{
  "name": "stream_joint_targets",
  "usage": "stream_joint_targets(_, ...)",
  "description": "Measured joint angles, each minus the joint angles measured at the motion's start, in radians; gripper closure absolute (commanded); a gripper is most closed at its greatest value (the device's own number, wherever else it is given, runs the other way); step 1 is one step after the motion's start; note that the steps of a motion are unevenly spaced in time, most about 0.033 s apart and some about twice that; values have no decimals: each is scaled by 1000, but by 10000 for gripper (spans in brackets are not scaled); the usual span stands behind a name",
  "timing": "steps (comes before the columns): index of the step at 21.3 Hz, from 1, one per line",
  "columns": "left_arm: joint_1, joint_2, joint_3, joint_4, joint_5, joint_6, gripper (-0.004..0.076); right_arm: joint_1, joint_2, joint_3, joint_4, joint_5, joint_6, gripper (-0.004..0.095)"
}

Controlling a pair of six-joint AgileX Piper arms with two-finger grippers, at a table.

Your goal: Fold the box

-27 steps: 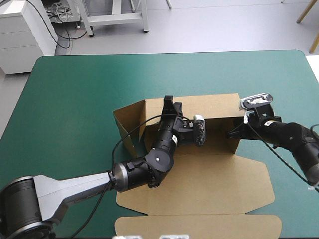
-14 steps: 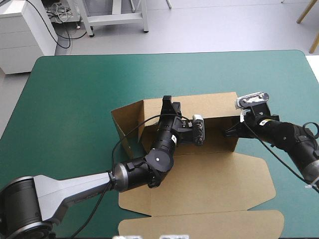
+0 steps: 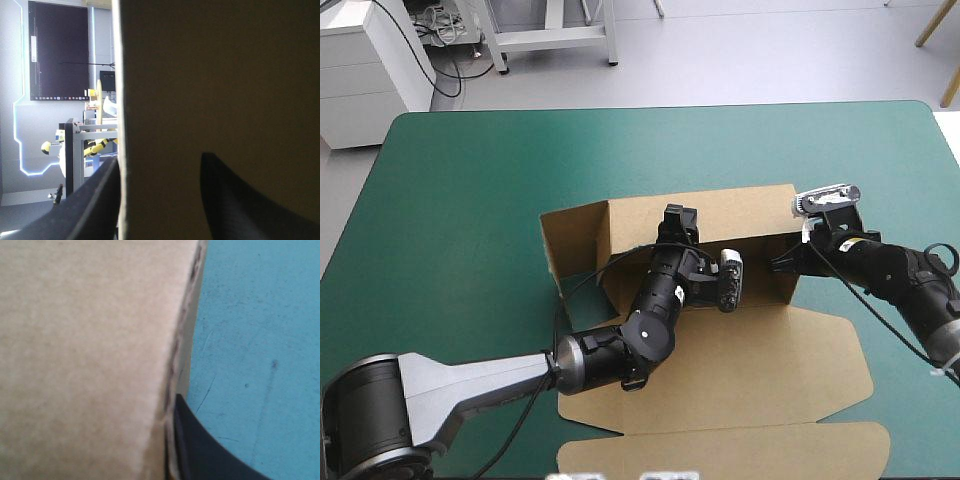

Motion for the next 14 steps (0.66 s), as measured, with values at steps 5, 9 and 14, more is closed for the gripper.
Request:
stream_joint_targets(5,-78,2,0,4,100,-4,433,4,0,-2,-13,0,17,906)
stream_joint_targets(9,-156,-50,0,1,105,-4,622,6,5,-28,-45,28,54,907)
stream_joint_targets(14,-211,-199,-1,0,107,-4,728,8,24,-118,-142,175,154,907)
